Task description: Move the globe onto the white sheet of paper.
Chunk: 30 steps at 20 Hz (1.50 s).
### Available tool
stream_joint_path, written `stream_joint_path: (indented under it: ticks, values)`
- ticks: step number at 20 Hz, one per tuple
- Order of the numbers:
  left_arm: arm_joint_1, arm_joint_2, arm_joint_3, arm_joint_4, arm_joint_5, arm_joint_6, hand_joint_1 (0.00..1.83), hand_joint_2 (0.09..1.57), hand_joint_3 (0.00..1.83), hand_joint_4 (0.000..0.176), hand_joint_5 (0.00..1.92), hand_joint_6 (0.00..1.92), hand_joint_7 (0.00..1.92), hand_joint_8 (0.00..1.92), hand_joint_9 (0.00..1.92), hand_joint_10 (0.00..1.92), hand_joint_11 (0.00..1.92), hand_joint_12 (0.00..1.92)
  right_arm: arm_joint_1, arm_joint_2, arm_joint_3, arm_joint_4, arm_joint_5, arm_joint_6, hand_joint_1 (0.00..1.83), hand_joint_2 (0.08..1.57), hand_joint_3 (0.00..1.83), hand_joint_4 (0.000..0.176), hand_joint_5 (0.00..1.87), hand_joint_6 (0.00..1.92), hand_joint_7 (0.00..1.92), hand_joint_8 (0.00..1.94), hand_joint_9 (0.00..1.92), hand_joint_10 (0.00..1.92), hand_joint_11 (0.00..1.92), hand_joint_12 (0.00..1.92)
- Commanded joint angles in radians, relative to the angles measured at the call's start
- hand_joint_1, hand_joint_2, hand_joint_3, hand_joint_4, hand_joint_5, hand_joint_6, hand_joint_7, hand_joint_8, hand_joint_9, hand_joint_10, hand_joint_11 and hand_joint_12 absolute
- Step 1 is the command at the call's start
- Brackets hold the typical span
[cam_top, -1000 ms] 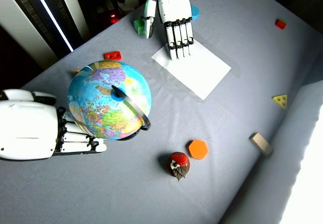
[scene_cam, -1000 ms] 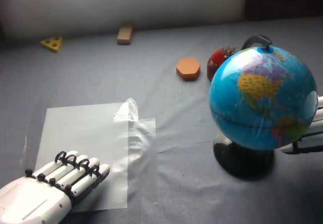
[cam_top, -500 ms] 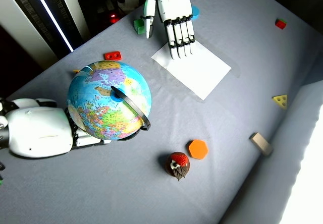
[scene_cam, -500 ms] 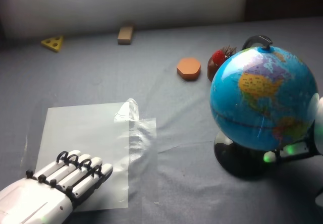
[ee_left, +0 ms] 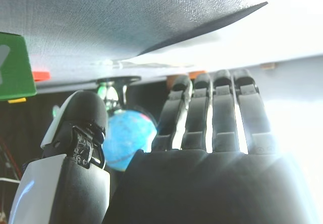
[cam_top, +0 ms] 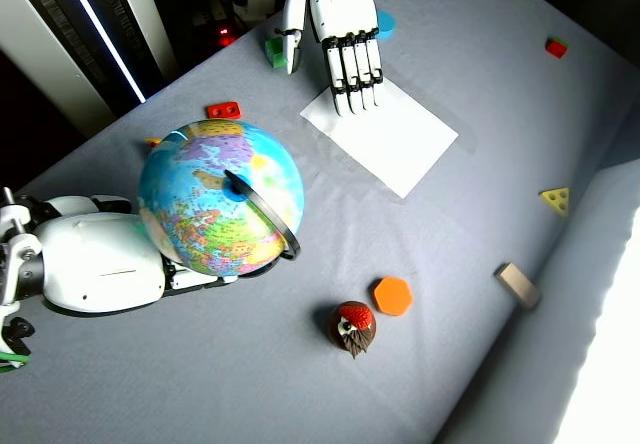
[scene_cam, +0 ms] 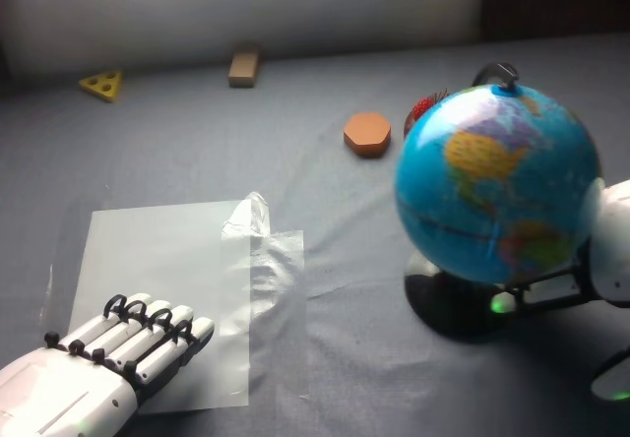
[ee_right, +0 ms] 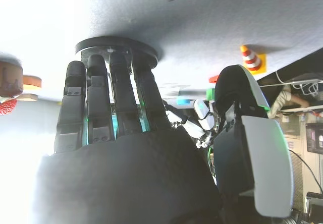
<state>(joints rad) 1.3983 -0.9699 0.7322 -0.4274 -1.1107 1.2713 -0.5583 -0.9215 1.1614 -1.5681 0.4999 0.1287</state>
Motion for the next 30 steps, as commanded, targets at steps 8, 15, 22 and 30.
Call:
stream_joint_path:
  ticks: [8, 15, 22, 30]
  values:
    - [-0.004, 0.008, -0.017, 0.023, -0.101, -0.017, 0.0, 1.28, 0.0, 0.0, 0.0, 0.0, 0.0, 0.0, 0.0, 0.0, 0.0, 0.0, 0.005, -0.099, 0.031, -0.015, 0.02, 0.029, 0.0, 1.18, 0.0, 0.0, 0.18, 0.0, 0.16, 0.0, 0.15, 0.0, 0.0, 0.18]
    - [-0.004, 0.01, -0.007, -0.003, -0.101, -0.02, 0.0, 1.28, 0.0, 0.0, 0.0, 0.0, 0.0, 0.0, 0.0, 0.0, 0.0, 0.0, 0.069, -0.203, 0.031, -0.08, -0.104, 0.133, 0.0, 1.18, 0.0, 0.0, 0.2, 0.01, 0.2, 0.0, 0.18, 0.01, 0.0, 0.34]
    - [0.0, 0.014, -0.009, -0.01, -0.101, -0.031, 0.0, 1.28, 0.0, 0.0, 0.0, 0.0, 0.0, 0.0, 0.0, 0.0, 0.0, 0.0, 0.093, -0.297, 0.019, -0.197, -0.238, 0.227, 0.0, 1.19, 0.0, 0.0, 0.19, 0.0, 0.2, 0.0, 0.17, 0.0, 0.0, 0.33]
    - [0.001, 0.015, -0.017, -0.018, -0.101, -0.032, 0.0, 1.28, 0.0, 0.0, 0.0, 0.0, 0.0, 0.0, 0.0, 0.0, 0.0, 0.0, 0.147, -0.403, 0.027, -0.471, -0.293, 0.415, 0.0, 1.19, 0.0, 0.0, 0.18, 0.0, 0.18, 0.0, 0.16, 0.0, 0.0, 0.28]
